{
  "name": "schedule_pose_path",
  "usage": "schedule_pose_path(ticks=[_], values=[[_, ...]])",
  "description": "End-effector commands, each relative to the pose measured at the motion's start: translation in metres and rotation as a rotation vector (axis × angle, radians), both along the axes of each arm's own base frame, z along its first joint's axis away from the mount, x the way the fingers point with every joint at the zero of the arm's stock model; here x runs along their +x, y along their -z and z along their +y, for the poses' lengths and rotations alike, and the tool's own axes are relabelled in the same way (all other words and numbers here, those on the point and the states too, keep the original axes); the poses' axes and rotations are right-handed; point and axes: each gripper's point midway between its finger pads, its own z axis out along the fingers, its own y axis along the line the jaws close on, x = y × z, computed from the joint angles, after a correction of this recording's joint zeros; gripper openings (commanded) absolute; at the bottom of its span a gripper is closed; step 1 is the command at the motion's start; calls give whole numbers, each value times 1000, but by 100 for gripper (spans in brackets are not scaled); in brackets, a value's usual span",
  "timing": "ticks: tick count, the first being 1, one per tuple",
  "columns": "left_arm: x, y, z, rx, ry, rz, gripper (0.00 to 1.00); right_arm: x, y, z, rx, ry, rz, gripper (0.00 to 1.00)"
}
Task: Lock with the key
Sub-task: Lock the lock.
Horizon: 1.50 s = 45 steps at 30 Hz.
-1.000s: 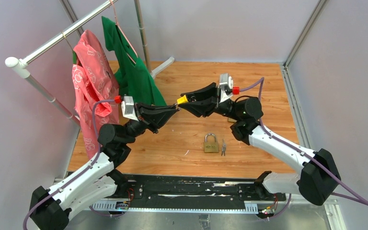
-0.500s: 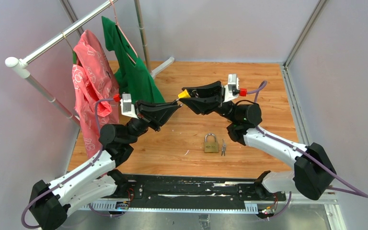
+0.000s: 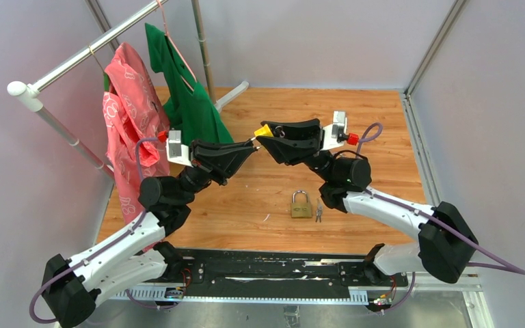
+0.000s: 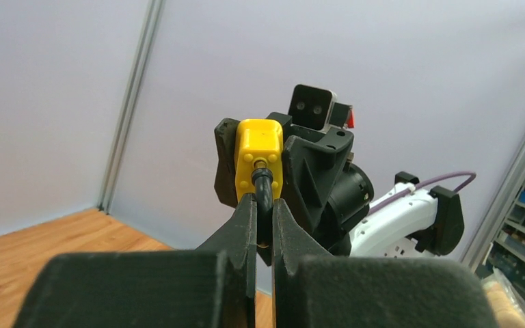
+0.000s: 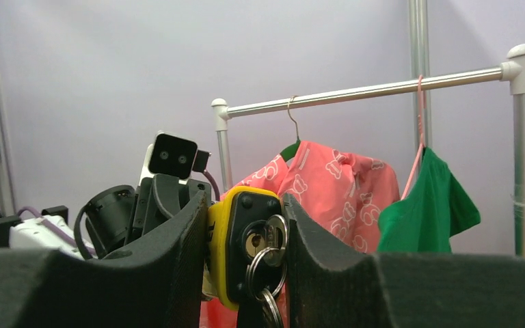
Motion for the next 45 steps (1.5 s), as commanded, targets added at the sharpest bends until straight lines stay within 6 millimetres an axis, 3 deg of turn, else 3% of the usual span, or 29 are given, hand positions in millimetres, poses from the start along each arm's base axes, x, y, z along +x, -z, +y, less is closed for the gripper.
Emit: schedule_pose_path(ticks=[1,8,16,19,22,25,28,33,36,45], values=[[-48,-27,-19,-19,251,-13,0,-23,176,83,-620,-166,220,0],[-51,-19,-26,7,306,16,0,-36,178,92,-738,-128,119,0],[-61,-27,-17,10,296,-68,0,-41,198,71,-776,-122,140,0],[-63,-18,-16,64,304,-99,0,-39,187,57,-824,-106,105,0],[-66,9,-16,191,333,-132,0,-50,155,32,-831,-146,46,0],[-51,36,-13,307,296,-97,0,-59,136,10,-875,-177,7,0],[-39,50,-9,372,224,-104,0,-63,133,-2,-922,-164,14,0],[-39,57,-8,389,242,-91,0,-66,126,-3,-922,-176,19,0],[-41,61,-8,402,248,-113,0,-65,128,-5,-944,-174,17,9],[-45,75,-8,428,265,-130,0,-56,111,-9,-916,-133,20,59]])
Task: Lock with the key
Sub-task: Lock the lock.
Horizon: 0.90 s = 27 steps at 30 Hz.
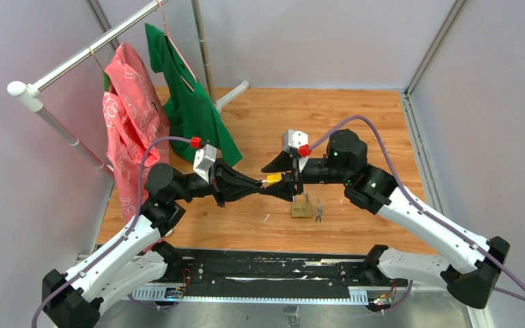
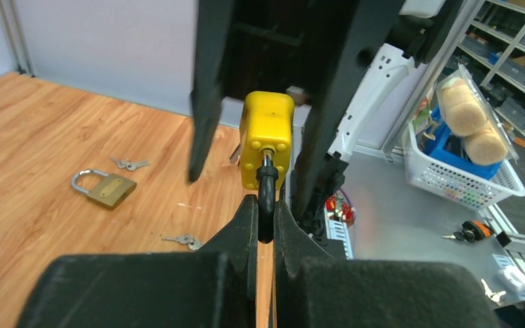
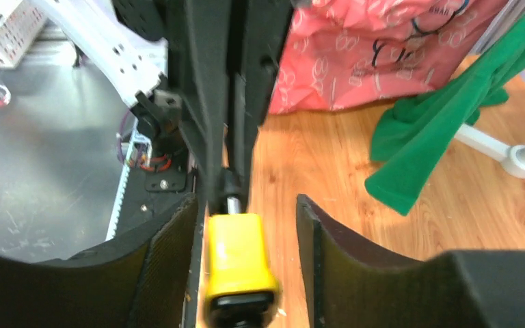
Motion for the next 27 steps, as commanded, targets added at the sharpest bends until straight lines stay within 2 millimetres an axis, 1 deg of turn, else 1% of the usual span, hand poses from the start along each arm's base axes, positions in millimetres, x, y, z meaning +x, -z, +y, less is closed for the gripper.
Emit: schedule_pose_path(ticks=[1,2,6,11,13,16,19,20,25,26,27], values=[[-9,-18,2,-53,25,-103,0,-3,16,0,-66,-19,63,72],[-9,-17,2,-51,27,-106,0,-2,14,0,-62,-16,66,76],[-9,-13,1,-45,29,-101,0,-7,4,-1,-41,-36,65,78],[-9,-11,2,-39,26,-110,0,-24,-12,-12,-9,-97,66,78],[-9,-11,2,-39,24,-108,0,-31,-11,-19,-26,-115,83,79],[-8,-11,2,-40,20,-107,0,-29,-4,-27,-55,-72,100,78],[-8,-11,2,-40,19,-106,0,-25,0,-28,-53,-35,117,74],[-8,-12,2,-41,19,-107,0,-23,2,-27,-54,-28,126,71],[-8,-12,2,-42,20,-105,0,-14,2,-22,-48,-1,139,47],[-8,-12,2,-43,20,-106,0,-14,2,-21,-48,0,138,46],[-9,-13,2,-44,20,-105,0,-13,4,-21,-55,1,139,48]])
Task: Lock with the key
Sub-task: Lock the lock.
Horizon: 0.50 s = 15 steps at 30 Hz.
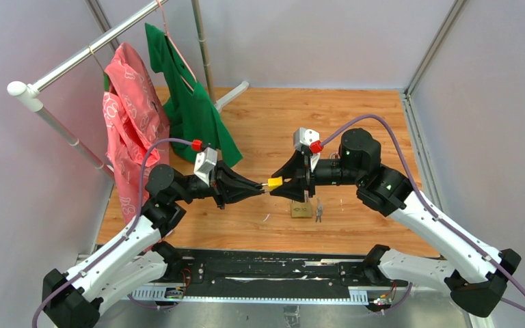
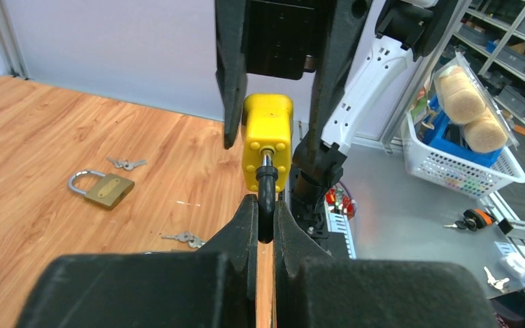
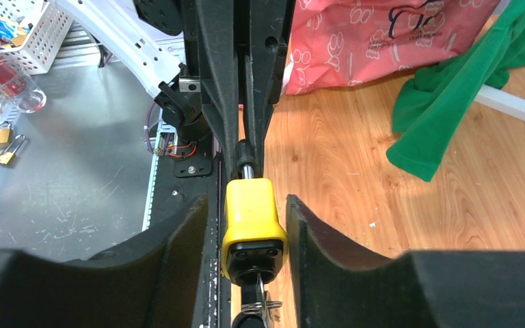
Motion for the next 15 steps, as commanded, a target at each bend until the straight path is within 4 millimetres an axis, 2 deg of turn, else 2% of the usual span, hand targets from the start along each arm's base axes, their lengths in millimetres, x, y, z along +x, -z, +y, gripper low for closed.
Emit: schedule_pose_path(ticks=[1,3,6,9,11,13,14,15], values=[[-3,-19,3,-55,-11,-75,0,6,6,0,-20,26,30,52],[-3,-19,3,-53,-8,-76,0,8,12,-2,-37,46,36,56],[-4,-19,3,-52,-5,-77,0,9,14,-5,-38,57,37,52],[-4,-19,3,-53,-5,-80,0,10,18,-6,-48,61,45,39],[-4,-21,3,-55,-6,-83,0,13,28,-6,-89,65,51,28],[-5,-23,3,-57,-2,-88,0,10,33,-5,-108,38,55,4],[-6,-23,3,-56,1,-90,0,8,33,-4,-106,18,57,0],[-7,-22,3,-56,5,-89,0,4,31,-3,-102,-4,60,0]])
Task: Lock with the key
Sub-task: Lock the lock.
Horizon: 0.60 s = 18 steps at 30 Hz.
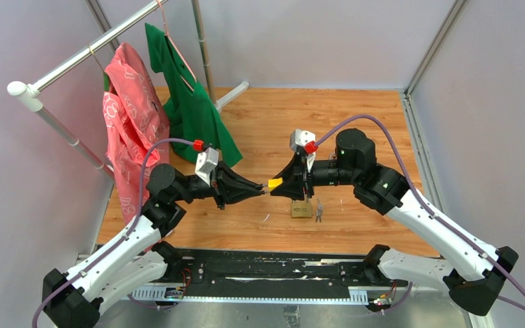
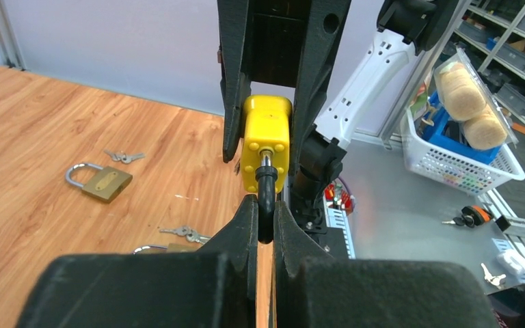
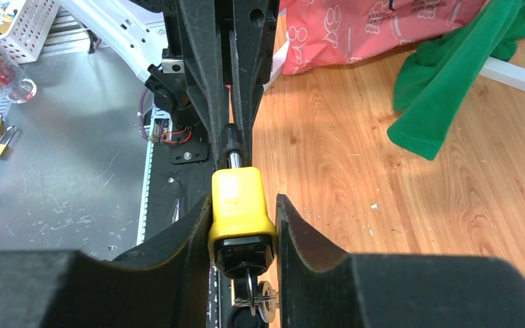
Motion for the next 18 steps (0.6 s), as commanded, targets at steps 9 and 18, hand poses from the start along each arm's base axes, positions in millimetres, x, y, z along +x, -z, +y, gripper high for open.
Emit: schedule_pose_path(ticks=[9,18], values=[[-5,-9,4,-6,0,-66,67,0,-5,-8,11,-29,-27,0],[19,28,15,307,-88,-91,62,-4,-7,-11,20,-70,3,0]])
